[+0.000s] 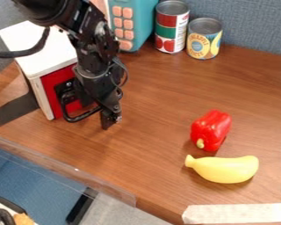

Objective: Open the drawer

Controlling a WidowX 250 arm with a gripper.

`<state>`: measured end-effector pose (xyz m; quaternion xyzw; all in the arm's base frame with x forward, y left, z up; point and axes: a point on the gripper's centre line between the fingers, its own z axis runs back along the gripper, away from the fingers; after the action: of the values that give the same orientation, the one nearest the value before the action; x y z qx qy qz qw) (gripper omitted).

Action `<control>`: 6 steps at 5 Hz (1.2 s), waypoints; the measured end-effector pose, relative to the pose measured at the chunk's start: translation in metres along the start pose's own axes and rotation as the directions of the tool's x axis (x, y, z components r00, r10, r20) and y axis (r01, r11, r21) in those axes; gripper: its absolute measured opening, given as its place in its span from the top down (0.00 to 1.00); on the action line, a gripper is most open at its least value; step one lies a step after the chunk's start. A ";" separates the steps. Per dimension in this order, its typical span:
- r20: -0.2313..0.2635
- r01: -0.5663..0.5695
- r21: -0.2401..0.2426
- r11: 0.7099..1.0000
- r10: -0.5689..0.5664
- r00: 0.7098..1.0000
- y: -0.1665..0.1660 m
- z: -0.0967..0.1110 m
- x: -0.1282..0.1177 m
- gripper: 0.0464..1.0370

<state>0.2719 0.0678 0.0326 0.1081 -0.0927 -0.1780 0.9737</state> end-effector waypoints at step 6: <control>0.004 0.051 -0.063 0.997 -0.051 0.999 -0.065 0.008 -0.013 0.90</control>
<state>0.2370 0.0116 0.0223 0.0793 -0.0855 -0.2059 0.9716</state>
